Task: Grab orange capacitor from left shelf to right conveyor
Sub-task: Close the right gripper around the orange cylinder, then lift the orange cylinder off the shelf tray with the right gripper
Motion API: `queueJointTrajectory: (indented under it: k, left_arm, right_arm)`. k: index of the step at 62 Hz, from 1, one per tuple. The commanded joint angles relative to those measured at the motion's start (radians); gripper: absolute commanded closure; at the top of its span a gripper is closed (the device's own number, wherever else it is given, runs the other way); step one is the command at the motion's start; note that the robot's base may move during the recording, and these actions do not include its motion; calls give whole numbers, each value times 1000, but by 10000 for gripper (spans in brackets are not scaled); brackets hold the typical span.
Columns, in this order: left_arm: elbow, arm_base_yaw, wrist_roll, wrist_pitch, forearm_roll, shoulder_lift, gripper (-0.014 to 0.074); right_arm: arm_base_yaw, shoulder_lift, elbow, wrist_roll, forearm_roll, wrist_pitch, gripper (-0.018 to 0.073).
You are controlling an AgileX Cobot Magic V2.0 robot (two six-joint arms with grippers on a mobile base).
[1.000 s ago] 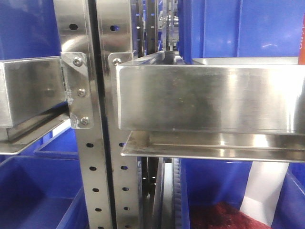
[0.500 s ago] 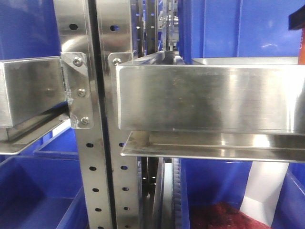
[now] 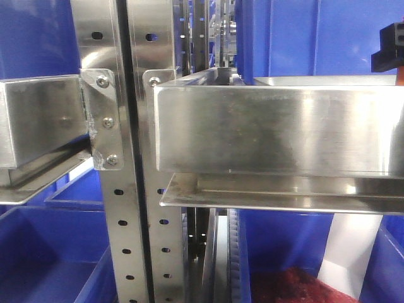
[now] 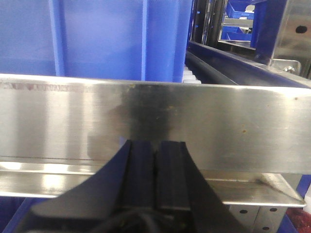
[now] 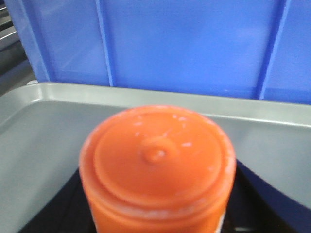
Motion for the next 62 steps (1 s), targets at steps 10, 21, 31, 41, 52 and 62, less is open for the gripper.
queueJointTrajectory:
  k: [10,21,31,41,52,62]
  left_arm:
    - [-4,1,-2,-83,-3,-11,723]
    - [-4,1,-2,-83,-3,-11,723]
    - [-4,1,-2,-83,-3,-11,723]
    - [-4,1,-2,-83,-3,-11,723]
    - [-4,1,-2,-83,-3,-11,723]
    - [-4,1,-2,-83,-3,-11,723]
  right_arm:
    - [-8,-136,-35,0,-45,-90,462]
    - [-8,-319,-35,0,-67,13,462]
    - [-8,-530,-35,0,-77,245,462]
    - [-8,-743,-35,0,-77,516,462]
    - [-8,-935,-33,0,-77,745,462]
    - [-8,-1082,-33,0,-77,885,462]
